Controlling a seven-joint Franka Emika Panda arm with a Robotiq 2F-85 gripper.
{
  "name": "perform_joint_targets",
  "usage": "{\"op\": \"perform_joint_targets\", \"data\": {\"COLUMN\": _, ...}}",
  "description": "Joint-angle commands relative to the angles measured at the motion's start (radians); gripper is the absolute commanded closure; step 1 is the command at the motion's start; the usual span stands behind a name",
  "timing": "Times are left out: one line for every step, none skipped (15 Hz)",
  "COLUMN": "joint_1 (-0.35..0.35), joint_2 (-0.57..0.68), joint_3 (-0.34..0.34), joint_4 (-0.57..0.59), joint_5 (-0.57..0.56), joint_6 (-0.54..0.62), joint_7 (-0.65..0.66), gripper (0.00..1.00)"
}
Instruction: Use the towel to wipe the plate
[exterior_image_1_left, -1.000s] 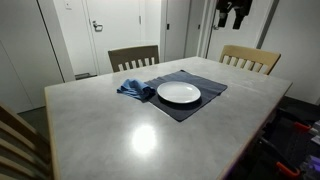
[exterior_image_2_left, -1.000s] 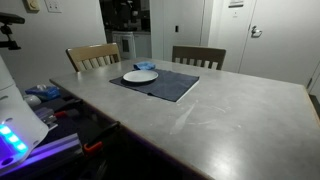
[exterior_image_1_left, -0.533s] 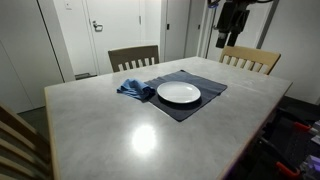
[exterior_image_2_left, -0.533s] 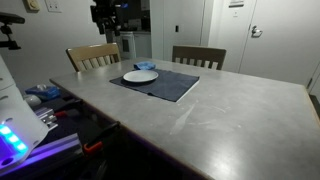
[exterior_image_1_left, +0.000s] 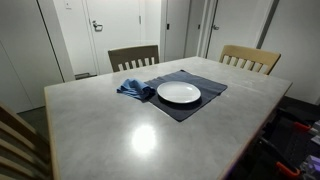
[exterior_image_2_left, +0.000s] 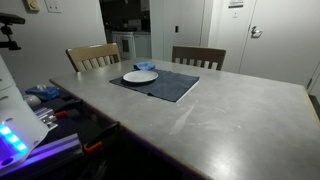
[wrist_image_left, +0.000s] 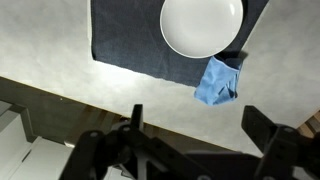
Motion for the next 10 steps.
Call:
{"op": "perform_joint_targets", "data": {"joint_1": -0.004, "joint_2": 0.002, "joint_3": 0.003, "joint_4": 0.001, "joint_5": 0.002, "joint_6": -0.002, "joint_7": 0.001, "gripper": 0.0}}
{"op": "perform_joint_targets", "data": {"joint_1": -0.003, "joint_2": 0.0, "joint_3": 0.005, "joint_4": -0.008, "joint_5": 0.002, "joint_6": -0.001, "joint_7": 0.005, "gripper": 0.0}}
{"op": "perform_joint_targets", "data": {"joint_1": -0.002, "joint_2": -0.006, "joint_3": 0.008, "joint_4": -0.017, "joint_5": 0.002, "joint_6": -0.001, "joint_7": 0.007, "gripper": 0.0}}
{"op": "perform_joint_targets", "data": {"joint_1": -0.005, "joint_2": 0.023, "joint_3": 0.007, "joint_4": 0.023, "joint_5": -0.012, "joint_6": -0.021, "joint_7": -0.012, "gripper": 0.0}}
{"op": "perform_joint_targets", "data": {"joint_1": -0.006, "joint_2": 0.048, "joint_3": 0.005, "joint_4": 0.054, "joint_5": -0.019, "joint_6": -0.031, "joint_7": -0.028, "gripper": 0.0}}
{"op": "perform_joint_targets", "data": {"joint_1": -0.011, "joint_2": 0.08, "joint_3": 0.007, "joint_4": 0.093, "joint_5": -0.037, "joint_6": -0.041, "joint_7": -0.04, "gripper": 0.0}}
{"op": "perform_joint_targets", "data": {"joint_1": -0.009, "joint_2": 0.115, "joint_3": 0.006, "joint_4": 0.13, "joint_5": -0.046, "joint_6": -0.05, "joint_7": -0.065, "gripper": 0.0}}
{"op": "perform_joint_targets", "data": {"joint_1": -0.005, "joint_2": 0.148, "joint_3": 0.005, "joint_4": 0.169, "joint_5": -0.051, "joint_6": -0.068, "joint_7": -0.09, "gripper": 0.0}}
{"op": "perform_joint_targets", "data": {"joint_1": -0.004, "joint_2": 0.192, "joint_3": 0.009, "joint_4": 0.217, "joint_5": -0.061, "joint_6": -0.093, "joint_7": -0.104, "gripper": 0.0}}
{"op": "perform_joint_targets", "data": {"joint_1": -0.002, "joint_2": 0.231, "joint_3": 0.012, "joint_4": 0.259, "joint_5": -0.068, "joint_6": -0.114, "joint_7": -0.12, "gripper": 0.0}}
